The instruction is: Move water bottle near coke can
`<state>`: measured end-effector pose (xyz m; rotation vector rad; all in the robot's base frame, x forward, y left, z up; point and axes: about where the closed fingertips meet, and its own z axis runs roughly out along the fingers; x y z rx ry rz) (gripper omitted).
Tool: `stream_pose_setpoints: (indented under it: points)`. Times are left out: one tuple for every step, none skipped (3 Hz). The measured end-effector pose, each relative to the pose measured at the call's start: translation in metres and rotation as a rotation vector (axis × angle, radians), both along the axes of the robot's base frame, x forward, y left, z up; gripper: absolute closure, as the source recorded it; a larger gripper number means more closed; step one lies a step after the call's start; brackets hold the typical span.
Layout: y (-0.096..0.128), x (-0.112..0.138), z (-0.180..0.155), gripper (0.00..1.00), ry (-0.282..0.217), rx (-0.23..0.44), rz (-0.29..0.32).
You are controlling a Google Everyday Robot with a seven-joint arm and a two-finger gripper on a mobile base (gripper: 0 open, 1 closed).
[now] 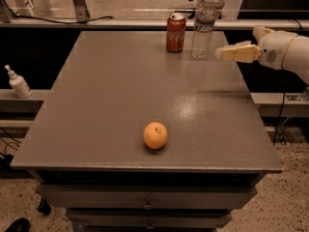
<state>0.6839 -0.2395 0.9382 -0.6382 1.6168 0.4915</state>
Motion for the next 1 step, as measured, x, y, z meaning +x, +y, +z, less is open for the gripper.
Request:
stream_pose_setpoints:
  points:
    - [0.0002,0.0001,0.0000,0.00,0.000,0.000,0.000]
